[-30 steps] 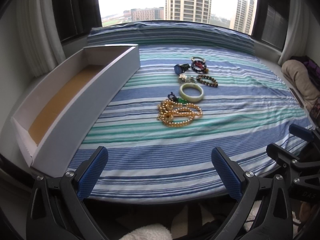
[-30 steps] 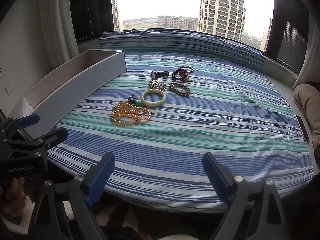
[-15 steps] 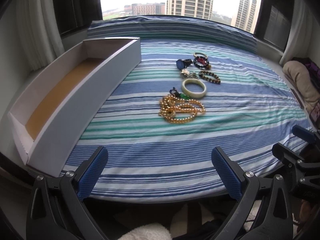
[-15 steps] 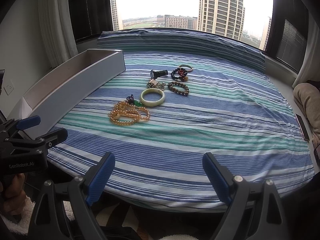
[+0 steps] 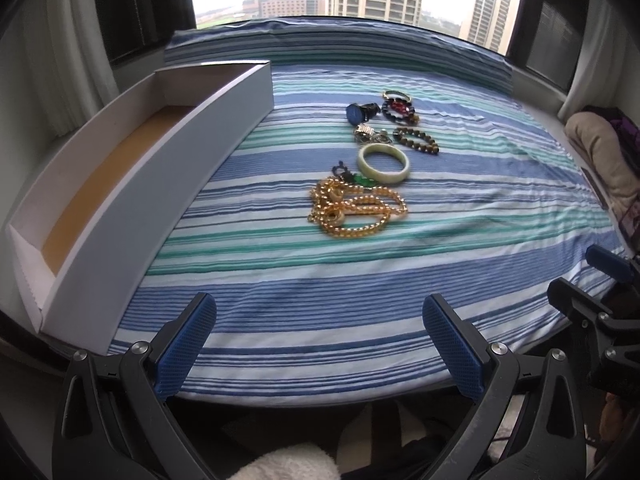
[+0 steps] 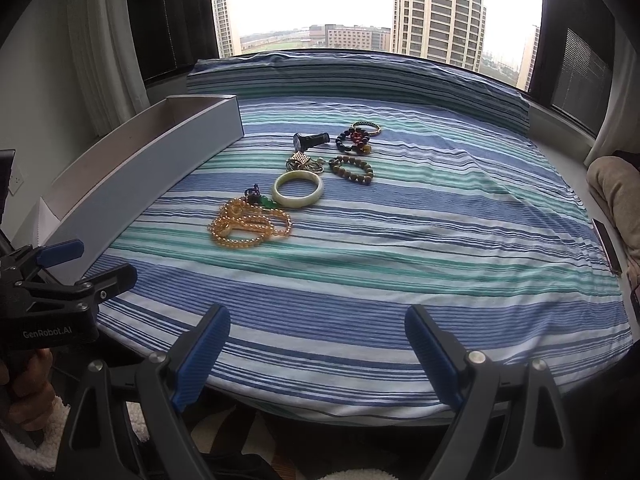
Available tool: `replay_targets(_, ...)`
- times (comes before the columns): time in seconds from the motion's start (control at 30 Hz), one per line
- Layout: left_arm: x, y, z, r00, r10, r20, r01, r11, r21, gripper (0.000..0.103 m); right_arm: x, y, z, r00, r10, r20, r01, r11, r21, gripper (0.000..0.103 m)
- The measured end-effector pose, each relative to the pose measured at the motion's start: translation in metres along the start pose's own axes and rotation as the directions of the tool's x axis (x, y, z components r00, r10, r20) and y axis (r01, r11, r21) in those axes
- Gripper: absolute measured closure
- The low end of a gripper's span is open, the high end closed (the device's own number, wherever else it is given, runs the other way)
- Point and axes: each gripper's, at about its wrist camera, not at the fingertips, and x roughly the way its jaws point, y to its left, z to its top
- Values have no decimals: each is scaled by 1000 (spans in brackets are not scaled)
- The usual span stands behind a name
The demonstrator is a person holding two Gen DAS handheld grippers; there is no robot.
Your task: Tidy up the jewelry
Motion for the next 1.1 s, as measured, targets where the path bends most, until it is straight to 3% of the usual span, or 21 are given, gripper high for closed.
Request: replay_targets(1.1,37,4,13,992,-51,-119,48,998,-29,1,10,-28,-3,1000,-1,-18,2,998,64,12)
